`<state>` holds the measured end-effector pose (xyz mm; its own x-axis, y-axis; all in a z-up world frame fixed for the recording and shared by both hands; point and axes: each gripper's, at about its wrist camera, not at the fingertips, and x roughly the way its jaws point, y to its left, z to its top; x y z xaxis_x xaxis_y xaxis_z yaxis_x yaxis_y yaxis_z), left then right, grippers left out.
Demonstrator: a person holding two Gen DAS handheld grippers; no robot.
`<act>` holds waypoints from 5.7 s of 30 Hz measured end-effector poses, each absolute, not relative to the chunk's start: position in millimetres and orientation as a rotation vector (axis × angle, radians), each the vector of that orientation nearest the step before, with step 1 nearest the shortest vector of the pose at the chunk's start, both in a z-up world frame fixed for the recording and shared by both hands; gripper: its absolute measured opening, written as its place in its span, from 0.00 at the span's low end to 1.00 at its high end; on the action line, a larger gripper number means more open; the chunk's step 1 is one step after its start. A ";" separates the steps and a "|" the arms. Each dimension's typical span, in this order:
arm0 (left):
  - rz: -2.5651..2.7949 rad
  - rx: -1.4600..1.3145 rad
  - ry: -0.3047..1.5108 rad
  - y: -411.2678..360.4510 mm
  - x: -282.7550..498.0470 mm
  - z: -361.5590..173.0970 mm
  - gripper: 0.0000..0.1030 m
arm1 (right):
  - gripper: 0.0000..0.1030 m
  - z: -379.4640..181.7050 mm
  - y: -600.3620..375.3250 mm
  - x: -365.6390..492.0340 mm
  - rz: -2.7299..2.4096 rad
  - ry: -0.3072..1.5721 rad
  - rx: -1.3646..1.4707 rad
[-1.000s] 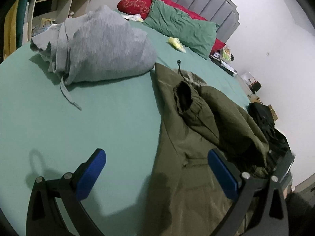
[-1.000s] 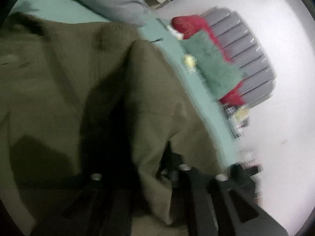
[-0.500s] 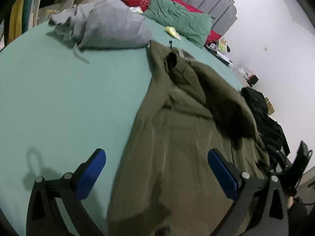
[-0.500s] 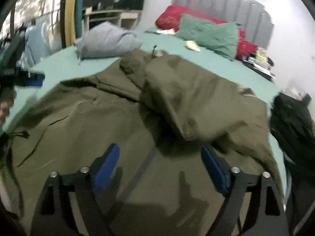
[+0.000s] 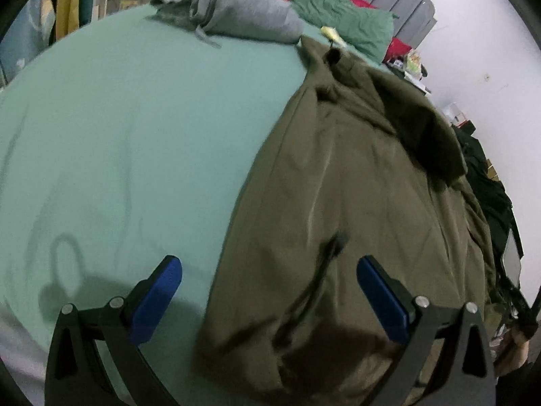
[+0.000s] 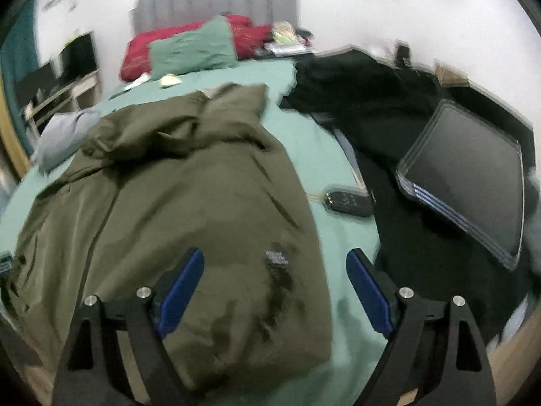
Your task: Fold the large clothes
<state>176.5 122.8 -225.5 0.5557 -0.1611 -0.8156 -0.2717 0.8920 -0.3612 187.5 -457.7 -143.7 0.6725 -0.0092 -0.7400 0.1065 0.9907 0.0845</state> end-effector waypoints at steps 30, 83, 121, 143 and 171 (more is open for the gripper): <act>0.037 -0.282 0.934 84.4 105.4 -166.8 0.12 | 0.10 -119.0 -465.0 102.8 0.245 0.719 0.535; 0.087 -0.639 0.740 153.6 470.9 -117.3 0.87 | 0.99 -62.2 -468.6 457.6 -0.063 0.452 0.444; -0.066 -0.303 1.065 90.8 157.8 -160.2 0.04 | 0.14 -131.9 -494.6 134.6 0.128 0.833 0.540; -0.188 -0.209 0.998 -113.4 254.3 -179.0 0.76 | 0.89 -157.7 -367.2 179.6 0.137 0.788 0.159; -0.046 -0.140 0.956 -154.9 312.8 -224.2 0.76 | 0.95 -185.5 -454.8 155.3 0.179 0.688 0.742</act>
